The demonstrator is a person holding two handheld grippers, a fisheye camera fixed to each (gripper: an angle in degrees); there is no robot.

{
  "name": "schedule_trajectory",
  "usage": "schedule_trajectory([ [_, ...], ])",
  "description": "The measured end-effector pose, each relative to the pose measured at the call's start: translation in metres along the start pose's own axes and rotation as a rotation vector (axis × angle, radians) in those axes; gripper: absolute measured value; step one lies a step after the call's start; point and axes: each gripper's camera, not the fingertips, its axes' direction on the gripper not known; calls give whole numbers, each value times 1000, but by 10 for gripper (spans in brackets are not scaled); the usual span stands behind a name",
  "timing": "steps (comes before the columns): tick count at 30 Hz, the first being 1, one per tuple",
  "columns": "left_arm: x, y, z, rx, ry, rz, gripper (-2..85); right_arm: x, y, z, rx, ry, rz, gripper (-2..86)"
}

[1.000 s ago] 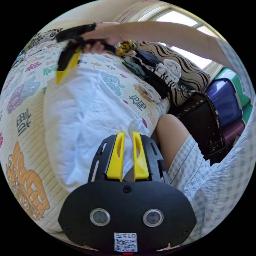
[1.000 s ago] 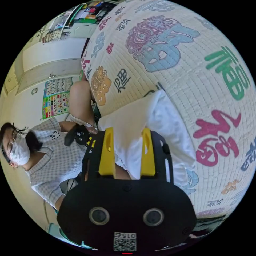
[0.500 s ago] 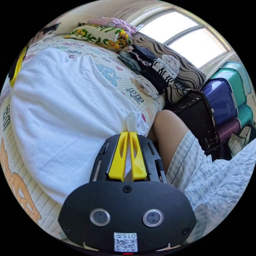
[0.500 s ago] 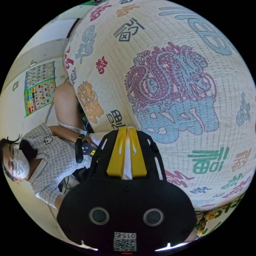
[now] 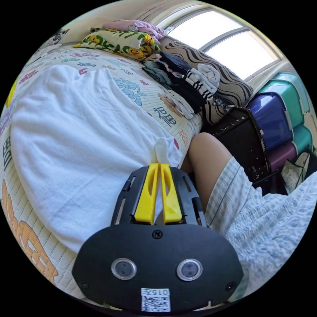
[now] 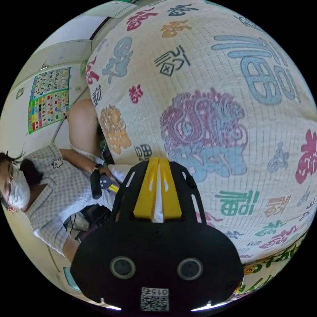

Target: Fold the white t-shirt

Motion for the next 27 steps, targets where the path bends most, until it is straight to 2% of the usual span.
schedule_trajectory([
  [2,-5,2,3,4,-8,1,-6,4,24,20,-37,-75,-3,77],
  [4,-10,5,5,11,-12,-3,-6,15,40,40,-98,-121,31,98],
  [8,-24,8,10,14,-3,-8,-5,39,50,59,-31,-208,60,91],
  [13,-46,1,-2,6,77,-50,1,39,30,66,-27,-103,18,88],
  [16,-53,-7,-87,190,82,44,17,36,45,69,27,-111,-25,104],
  [18,-89,-19,-164,282,-113,115,57,38,68,75,78,-102,-33,107],
  [20,-138,-47,-203,210,-243,143,83,48,111,89,174,-93,-18,111],
  [21,-173,-73,-217,154,-237,166,93,50,122,94,196,-95,-14,113],
  [23,-220,-117,-222,78,-123,214,98,64,164,122,255,-79,30,120],
  [25,-253,-163,-205,-61,-92,240,100,74,188,146,274,-74,56,123],
  [27,-277,-203,-168,-191,13,295,98,83,205,169,283,-82,72,124],
])
